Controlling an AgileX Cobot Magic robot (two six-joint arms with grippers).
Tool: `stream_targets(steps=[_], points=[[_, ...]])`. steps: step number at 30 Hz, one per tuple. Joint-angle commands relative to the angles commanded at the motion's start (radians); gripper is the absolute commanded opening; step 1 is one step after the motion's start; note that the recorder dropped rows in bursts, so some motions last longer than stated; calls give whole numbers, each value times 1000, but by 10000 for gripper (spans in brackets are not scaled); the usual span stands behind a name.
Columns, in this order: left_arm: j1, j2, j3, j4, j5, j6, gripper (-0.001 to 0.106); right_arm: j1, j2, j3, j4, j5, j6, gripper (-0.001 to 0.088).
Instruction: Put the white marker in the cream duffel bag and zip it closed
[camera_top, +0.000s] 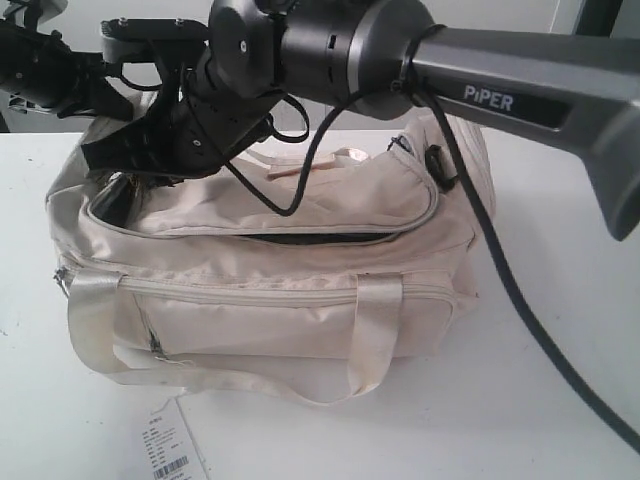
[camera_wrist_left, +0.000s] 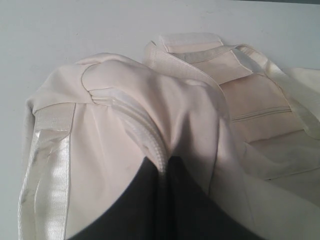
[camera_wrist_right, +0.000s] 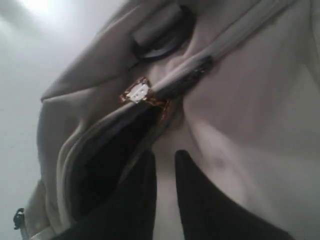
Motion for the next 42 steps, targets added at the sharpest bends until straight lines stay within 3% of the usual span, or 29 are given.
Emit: stream_targets(steps=[2,4,10,21,32,34,38,42], points=[[0,0,0,0,0,0,6,0,12,-15,73,-37,0,437],[0,0,0,0,0,0,6,0,22,-15,126,-74,-9,487],[0,0,0,0,0,0,6,0,46,-15,130,-81,19,360],[0,0,0,0,0,0,6,-2,103,-15,131,-66,52,356],[0,0,0,0,11,0,6,-38,136,-15,131,-228,144,350],[0,0,0,0,11,0,6,-45,138,-15,131,-227,144,313],[0,0,0,0,12,0,6,-52,149,-15,168,-233,144,156],[0,0,0,0,15,4,6,-52,160,-15,201,-239,140,130]])
